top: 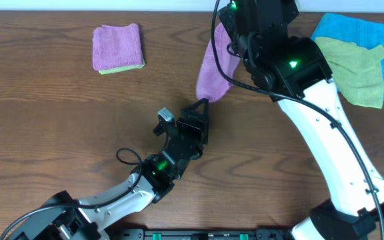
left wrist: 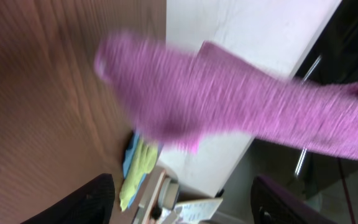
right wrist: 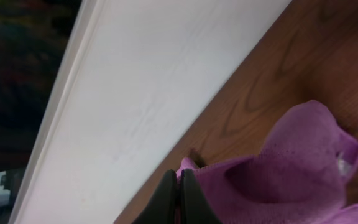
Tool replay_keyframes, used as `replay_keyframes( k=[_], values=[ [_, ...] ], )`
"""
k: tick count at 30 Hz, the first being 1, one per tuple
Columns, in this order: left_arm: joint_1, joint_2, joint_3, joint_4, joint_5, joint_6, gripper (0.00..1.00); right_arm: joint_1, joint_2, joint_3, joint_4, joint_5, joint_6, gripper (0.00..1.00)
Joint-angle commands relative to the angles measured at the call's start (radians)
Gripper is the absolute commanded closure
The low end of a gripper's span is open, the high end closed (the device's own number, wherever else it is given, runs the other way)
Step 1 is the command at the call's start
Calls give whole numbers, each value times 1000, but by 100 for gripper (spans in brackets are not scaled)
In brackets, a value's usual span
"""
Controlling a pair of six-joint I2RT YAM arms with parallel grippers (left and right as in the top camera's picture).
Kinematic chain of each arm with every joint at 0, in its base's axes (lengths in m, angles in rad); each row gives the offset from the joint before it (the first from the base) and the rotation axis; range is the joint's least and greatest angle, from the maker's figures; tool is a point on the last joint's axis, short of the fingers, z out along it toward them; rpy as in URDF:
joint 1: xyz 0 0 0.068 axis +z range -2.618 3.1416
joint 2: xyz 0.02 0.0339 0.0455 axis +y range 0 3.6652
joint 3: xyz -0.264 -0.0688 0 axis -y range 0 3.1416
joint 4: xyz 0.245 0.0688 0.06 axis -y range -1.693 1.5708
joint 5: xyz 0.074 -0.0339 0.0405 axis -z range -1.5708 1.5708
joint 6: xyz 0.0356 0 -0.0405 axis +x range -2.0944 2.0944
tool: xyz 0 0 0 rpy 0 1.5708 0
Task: Fold the cloth
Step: 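Move the left gripper up toward the hanging pink cloth, then grasp the hanging pink cloth's lower part with the left gripper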
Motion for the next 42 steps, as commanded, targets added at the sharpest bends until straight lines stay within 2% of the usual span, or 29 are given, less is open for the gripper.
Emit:
replay_keyframes(
  k=[1, 7, 12, 15, 20, 24, 28, 35, 42],
  values=[
    [-3, 38, 23, 3, -42, 15, 29, 16, -8, 3, 2, -21, 4, 99],
    [-3, 175, 110, 133, 50, 15, 30, 26, -8, 3, 2, -24, 4, 99],
    [-3, 229, 162, 148, 107, 14, 29, 26, -8, 3, 2, -24, 4, 98],
    [-3, 236, 166, 143, 77, 14, 30, 26, -8, 3, 2, -24, 4, 99],
    [-2, 262, 166, 123, -52, 53, 31, 26, -8, 3, 6, -24, 4, 99],
    [-1, 295, 180, 123, -82, 55, 32, 26, -8, 3, 5, -24, 4, 99],
    [-1, 340, 236, 126, -143, 55, 37, 26, -8, 3, 5, -24, 4, 99],
    [-1, 434, 394, 126, -100, 55, 37, 26, -8, 3, 5, -24, 4, 99],
    [4, 440, 418, 107, -98, 76, 40, 26, -8, 3, 6, -24, 4, 98]
  ],
)
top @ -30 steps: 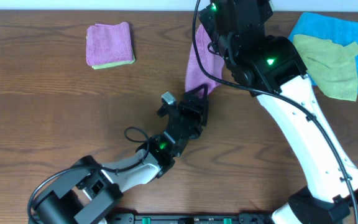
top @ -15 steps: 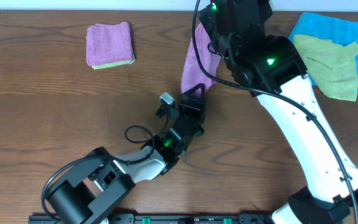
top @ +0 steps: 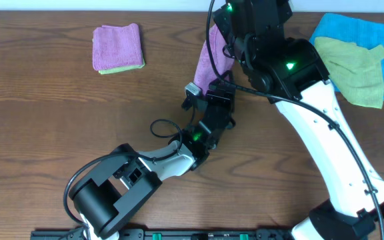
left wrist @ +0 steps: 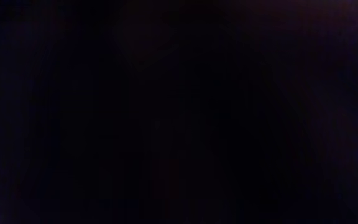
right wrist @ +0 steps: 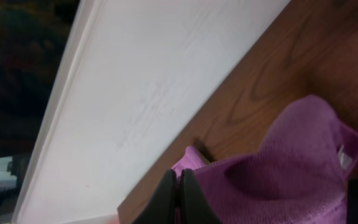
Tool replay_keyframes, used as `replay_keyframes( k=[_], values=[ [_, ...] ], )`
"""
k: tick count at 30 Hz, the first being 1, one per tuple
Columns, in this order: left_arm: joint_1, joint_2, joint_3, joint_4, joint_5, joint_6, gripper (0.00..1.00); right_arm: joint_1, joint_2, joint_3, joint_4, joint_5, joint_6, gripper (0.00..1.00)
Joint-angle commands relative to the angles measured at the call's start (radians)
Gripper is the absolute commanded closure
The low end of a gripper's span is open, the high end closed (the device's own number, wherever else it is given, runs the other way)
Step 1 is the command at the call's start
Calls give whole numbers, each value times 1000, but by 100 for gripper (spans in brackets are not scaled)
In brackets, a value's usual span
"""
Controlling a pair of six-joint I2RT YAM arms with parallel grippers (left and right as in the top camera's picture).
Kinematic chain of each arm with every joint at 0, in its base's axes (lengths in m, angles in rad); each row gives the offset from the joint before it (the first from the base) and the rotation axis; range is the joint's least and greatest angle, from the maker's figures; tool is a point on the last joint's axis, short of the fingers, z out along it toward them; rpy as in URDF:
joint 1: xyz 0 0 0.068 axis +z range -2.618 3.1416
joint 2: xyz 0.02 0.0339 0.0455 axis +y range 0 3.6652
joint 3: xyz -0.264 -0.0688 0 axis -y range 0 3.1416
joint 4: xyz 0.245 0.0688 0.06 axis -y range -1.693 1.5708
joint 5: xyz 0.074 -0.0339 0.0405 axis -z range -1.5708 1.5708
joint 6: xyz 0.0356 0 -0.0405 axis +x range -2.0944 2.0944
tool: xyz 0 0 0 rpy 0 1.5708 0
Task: Fold the cloth
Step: 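Grasp the hanging pink cloth's lower part with the left gripper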
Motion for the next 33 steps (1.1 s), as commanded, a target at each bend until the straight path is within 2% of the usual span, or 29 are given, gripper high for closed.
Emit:
replay_keyframes(
  k=[1, 2, 3, 4, 12, 16, 19, 24, 28, 33],
  values=[
    [4, 11, 19, -29, 8, 54, 31, 8, -8, 3, 2, 8, 4, 99],
    [4, 11, 19, -43, 12, 57, 19, 8, -8, 3, 2, 8, 4, 99],
    [4, 10, 19, -49, 18, 57, 2, 8, -8, 3, 2, 8, 4, 99],
    [4, 11, 19, -53, 27, 61, 5, 8, -8, 3, 2, 8, 4, 99],
    [4, 10, 19, -36, 86, 74, 5, 8, -8, 3, 4, 9, 4, 99],
    [4, 2, 19, 28, 102, 190, 5, 7, -8, 3, 4, 44, 4, 98],
    [4, -8, 19, 32, 105, 229, 5, 5, -8, 3, 6, 53, 4, 98],
    [4, -30, 4, 32, 129, 229, 5, 5, -8, 3, 8, 90, 4, 98],
    [23, -73, -65, 32, 86, 229, 5, 0, -8, 3, 7, 162, 3, 98],
    [43, -95, -101, 29, 64, 229, 5, -8, -8, 3, 7, 158, 3, 98]
  ],
)
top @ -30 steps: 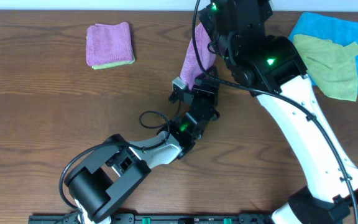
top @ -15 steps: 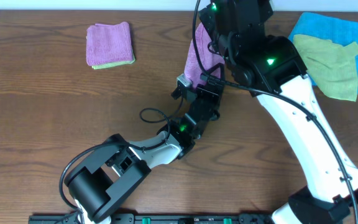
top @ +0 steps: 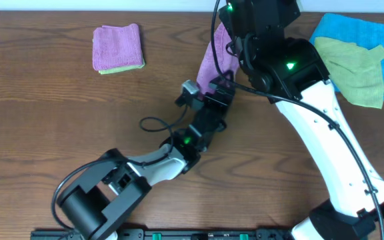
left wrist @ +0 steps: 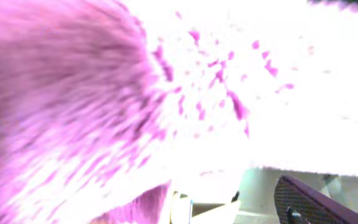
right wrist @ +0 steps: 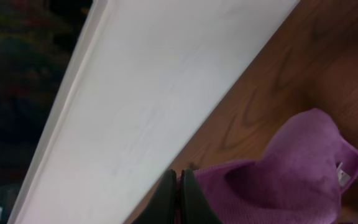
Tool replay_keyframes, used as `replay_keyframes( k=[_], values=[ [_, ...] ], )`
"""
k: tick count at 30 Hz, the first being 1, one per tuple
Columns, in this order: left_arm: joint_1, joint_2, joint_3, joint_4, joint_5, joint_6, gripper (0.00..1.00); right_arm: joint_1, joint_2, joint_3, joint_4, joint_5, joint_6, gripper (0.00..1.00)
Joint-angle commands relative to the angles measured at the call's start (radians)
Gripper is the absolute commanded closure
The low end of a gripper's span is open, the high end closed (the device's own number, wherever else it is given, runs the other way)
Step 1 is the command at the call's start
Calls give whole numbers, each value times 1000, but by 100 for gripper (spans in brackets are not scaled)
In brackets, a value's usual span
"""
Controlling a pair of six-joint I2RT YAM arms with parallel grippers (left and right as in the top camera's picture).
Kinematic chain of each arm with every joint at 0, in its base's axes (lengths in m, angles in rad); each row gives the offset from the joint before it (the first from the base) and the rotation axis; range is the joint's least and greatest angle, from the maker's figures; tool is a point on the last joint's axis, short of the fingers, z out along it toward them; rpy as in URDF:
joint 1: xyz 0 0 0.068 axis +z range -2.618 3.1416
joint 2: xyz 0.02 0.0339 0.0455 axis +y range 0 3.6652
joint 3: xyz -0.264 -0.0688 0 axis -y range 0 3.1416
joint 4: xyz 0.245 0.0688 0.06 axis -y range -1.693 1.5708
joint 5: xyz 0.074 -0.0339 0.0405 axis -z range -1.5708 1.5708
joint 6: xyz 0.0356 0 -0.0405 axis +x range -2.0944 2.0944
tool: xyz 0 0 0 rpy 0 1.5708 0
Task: Fold the cloth
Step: 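Grasp the hanging pink cloth's lower part with the left gripper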
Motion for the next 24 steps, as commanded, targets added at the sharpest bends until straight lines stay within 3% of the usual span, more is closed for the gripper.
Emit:
replay_keyframes(
  k=[1, 7, 21, 22, 24],
  values=[
    [8, -16, -9, -2, -39, 26, 5, -5, -8, 3, 2, 36, 3, 98],
    [8, -16, -8, -25, -177, 26, 5, -3, -8, 3, 2, 36, 3, 98],
    [8, -16, -8, -42, -68, 25, 5, -3, -8, 3, -2, 13, 0, 99],
    [8, -16, -8, -39, -66, 25, 0, -3, -8, 3, -3, 13, 0, 99],
    [8, -16, -8, -32, -64, 25, 26, -3, -8, 3, -4, 13, 0, 98]
  ],
)
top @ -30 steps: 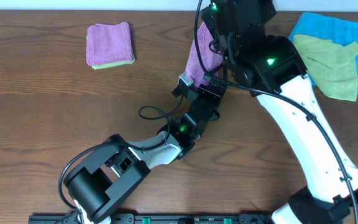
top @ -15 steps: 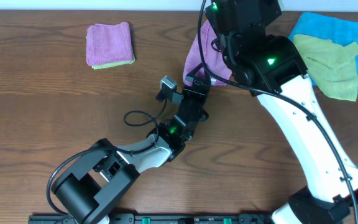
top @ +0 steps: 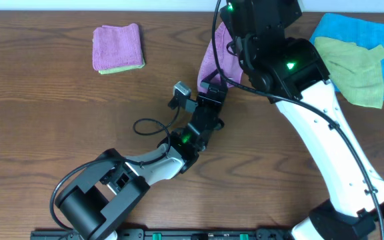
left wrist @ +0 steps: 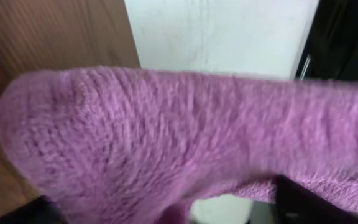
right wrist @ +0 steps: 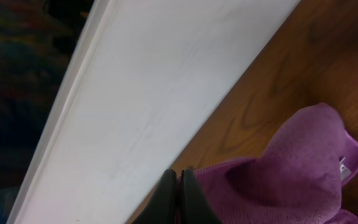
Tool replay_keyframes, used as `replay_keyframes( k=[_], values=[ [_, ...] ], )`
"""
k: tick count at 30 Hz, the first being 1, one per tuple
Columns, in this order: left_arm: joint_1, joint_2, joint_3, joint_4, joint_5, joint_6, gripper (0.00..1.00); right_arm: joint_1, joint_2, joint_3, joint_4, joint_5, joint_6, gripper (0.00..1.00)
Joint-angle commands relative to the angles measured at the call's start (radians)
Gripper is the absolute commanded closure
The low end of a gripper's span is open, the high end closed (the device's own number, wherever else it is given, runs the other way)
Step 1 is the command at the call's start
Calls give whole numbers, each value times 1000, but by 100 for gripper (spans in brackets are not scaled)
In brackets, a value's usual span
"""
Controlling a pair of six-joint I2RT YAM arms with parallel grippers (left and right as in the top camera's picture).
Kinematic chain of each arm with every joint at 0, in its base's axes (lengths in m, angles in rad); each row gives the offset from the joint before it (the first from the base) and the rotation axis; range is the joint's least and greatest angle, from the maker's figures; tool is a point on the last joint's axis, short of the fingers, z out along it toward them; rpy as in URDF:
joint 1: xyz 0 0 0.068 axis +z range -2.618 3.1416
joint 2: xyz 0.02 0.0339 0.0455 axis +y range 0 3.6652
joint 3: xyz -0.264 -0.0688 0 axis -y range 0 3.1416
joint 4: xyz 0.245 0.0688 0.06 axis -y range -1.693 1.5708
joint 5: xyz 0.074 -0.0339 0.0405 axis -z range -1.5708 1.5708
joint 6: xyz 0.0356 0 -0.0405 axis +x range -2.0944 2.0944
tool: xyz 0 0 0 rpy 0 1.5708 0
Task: Fold the cloth
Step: 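Grasp the hanging pink cloth's lower part with the left gripper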
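A purple cloth (top: 213,57) hangs over the back of the wooden table. Its upper corner is pinched in my right gripper (right wrist: 179,177), which is shut on it, and the rest droops below as purple cloth (right wrist: 291,177). My left gripper (top: 212,92) is at the cloth's lower end. In the left wrist view the purple cloth (left wrist: 166,130) fills the frame. The left gripper (left wrist: 173,208) shows dark fingers wide apart, open, with cloth between them.
A folded purple cloth on a green one (top: 117,48) lies at the back left. A green cloth (top: 355,70) lies crumpled on a blue cloth (top: 362,30) at the back right. The right arm's white link (top: 332,147) crosses the right half. A white wall (right wrist: 166,74) borders the table's far edge.
My left gripper has shifted slightly left at the cloth's lower end. Its camera, washed out before, now shows the cloth clearly between the open fingers. The right gripper still holds the top corner.
At first my right gripper held the purple cloth hanging, with my left gripper below its tip nearer the table's middle. Then the left gripper stood at the cloth's lower end with its view black, then washed out. Now the cloth lies between its fingers.
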Motion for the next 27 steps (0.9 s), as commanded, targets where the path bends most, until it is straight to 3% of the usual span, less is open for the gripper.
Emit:
replay_keyframes(
  k=[1, 3, 4, 5, 6, 8, 18, 27],
  values=[
    [3, -16, -7, 5, 21, 22, 34, -3, -8, 3, -3, 3, 0, 98],
    [3, -16, -7, 5, 21, 22, 37, -3, -8, 3, -3, 2, 0, 98],
    [3, -16, -7, 1, 21, 22, 70, -3, -8, 3, -3, 2, 0, 99],
    [3, -16, -7, -6, 21, 22, 78, -3, -8, 3, -3, 2, 0, 98],
    [3, -16, -7, -11, 21, 22, 75, -3, -8, 3, -3, 2, 0, 99],
    [3, -16, -7, -12, 21, 22, 90, -3, -8, 3, -3, 2, 0, 99],
    [3, -16, -7, -10, 40, 23, 94, -3, -8, 3, -3, 3, -26, 99],
    [53, -91, -28, 15, 392, 61, 94, -6, -8, 3, -24, 38, -317, 99]
  ],
)
